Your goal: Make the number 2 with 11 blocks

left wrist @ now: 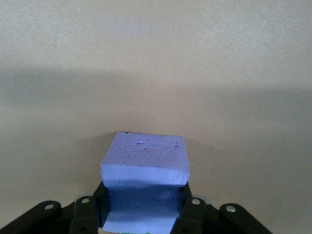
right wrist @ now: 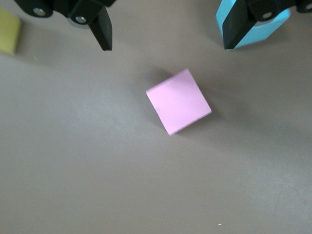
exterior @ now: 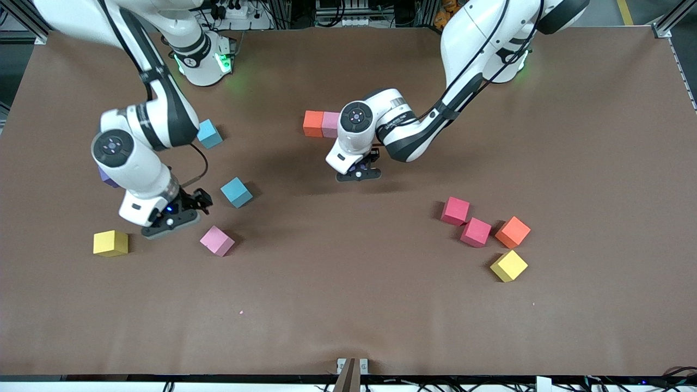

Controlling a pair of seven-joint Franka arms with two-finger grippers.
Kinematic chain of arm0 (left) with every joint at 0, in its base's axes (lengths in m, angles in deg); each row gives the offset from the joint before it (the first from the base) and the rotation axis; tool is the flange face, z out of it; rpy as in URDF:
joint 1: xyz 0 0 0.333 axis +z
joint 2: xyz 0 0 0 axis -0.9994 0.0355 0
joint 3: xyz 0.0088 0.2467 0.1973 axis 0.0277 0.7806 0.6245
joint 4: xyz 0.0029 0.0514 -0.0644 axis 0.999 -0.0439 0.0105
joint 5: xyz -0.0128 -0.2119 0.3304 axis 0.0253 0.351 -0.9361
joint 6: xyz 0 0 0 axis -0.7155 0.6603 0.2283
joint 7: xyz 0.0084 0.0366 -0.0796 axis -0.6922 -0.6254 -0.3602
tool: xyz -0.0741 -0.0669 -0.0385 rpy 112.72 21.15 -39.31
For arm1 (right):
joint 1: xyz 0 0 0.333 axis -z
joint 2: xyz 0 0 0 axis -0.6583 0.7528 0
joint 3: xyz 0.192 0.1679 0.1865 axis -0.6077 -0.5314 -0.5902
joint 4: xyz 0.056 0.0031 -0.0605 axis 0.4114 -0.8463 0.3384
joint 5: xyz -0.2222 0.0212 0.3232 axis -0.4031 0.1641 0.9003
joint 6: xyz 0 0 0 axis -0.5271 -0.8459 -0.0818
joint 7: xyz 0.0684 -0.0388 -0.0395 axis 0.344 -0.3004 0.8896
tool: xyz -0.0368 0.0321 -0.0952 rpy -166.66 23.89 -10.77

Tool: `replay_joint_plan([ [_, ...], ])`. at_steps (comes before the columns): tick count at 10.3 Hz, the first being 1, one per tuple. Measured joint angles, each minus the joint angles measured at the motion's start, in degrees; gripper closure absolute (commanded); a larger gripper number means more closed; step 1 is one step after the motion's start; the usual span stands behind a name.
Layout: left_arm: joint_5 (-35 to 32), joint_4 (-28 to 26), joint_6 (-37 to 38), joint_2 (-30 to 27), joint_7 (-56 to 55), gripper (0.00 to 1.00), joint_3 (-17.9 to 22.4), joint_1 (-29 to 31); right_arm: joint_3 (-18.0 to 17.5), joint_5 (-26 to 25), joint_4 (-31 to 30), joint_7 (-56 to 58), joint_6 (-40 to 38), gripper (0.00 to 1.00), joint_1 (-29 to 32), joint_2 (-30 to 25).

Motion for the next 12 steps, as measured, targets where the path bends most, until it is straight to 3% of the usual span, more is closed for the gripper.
replay_joint_plan([
  [7,0.0,0.4,0.0,0.0,-1.0,0.75,0.6,-1.3,0.0,0.0,5.5,15.0,2.5,0.0,-0.3,9.1],
  [12,0.0,0.4,0.0,0.0,-1.4,0.7,0.7,-1.8,1.5,0.0,8.1,16.7,6.0,0.0,-2.1,14.7],
])
